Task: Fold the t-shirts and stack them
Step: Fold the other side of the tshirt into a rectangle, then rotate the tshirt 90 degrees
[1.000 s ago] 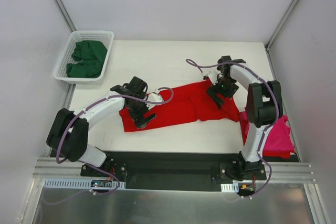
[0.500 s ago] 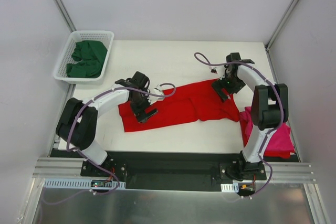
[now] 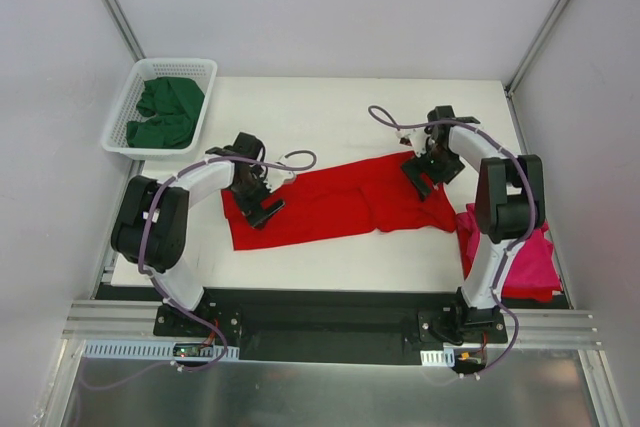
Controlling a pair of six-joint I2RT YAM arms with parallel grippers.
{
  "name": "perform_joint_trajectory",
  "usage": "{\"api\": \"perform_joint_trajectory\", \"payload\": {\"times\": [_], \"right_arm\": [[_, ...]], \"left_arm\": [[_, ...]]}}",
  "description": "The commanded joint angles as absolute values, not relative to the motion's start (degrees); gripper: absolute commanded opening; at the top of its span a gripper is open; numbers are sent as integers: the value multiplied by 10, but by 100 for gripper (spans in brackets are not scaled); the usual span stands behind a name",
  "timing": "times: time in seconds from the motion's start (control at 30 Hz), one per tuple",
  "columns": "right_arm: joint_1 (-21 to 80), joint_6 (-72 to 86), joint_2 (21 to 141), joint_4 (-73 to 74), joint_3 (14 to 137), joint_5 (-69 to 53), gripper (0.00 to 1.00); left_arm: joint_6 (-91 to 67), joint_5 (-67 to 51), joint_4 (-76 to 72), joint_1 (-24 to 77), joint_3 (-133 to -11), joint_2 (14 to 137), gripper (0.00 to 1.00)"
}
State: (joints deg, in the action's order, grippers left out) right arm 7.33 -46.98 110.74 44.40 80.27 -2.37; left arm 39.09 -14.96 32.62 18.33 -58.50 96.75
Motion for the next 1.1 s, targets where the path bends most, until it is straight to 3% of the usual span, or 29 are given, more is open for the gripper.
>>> {"api": "perform_joint_trajectory", "payload": {"times": [0.0,0.53,1.07], "right_arm": [[72,-477,1120,461,823,-5,96],[70,-527,1159,442,899,90,96],[72,-529,1216,422,939,84,96]], "left_arm": [[397,-185,341,185,-549,959,99],[382,-184,342,185,-477,860,99],[366,-171,342,184,-446,790,99]]}}
